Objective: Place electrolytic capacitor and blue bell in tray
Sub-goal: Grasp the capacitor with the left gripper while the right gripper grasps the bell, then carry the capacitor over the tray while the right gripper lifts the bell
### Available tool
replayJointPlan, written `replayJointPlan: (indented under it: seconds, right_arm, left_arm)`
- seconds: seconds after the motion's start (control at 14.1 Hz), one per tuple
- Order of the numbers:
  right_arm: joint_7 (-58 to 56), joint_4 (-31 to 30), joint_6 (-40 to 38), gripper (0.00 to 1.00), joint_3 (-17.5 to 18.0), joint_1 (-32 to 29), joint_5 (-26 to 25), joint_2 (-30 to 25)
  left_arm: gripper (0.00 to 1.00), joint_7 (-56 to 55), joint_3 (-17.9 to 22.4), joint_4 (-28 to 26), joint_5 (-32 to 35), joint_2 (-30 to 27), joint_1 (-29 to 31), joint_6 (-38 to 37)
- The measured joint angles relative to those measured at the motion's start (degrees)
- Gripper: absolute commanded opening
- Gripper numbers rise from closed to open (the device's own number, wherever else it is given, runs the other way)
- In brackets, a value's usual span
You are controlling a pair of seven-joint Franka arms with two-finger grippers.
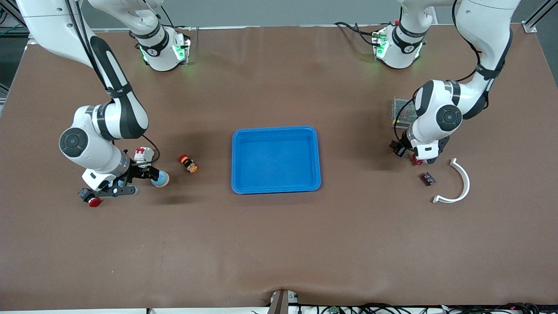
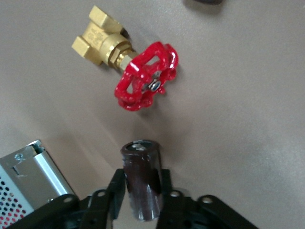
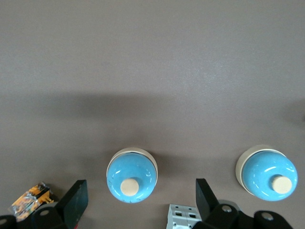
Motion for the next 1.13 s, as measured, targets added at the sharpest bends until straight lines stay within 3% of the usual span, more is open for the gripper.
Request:
replayJointPlan:
  seconds: [0.78,1.13]
  right_arm:
    - [0.0,-1.3,3.5,1.0,0.0,1.5,0.0,3.9]
    - [0.0,-1.8,5.6,1.0,0.0,1.5,0.0,5.8]
  left_arm:
    - [0.0,-5.0,-0.7,6.9,0.0,2.4,-1.9,-0.4]
    - [0.0,-14.0,-1.0,17.5,0.0,2.6,-8.3,-12.4]
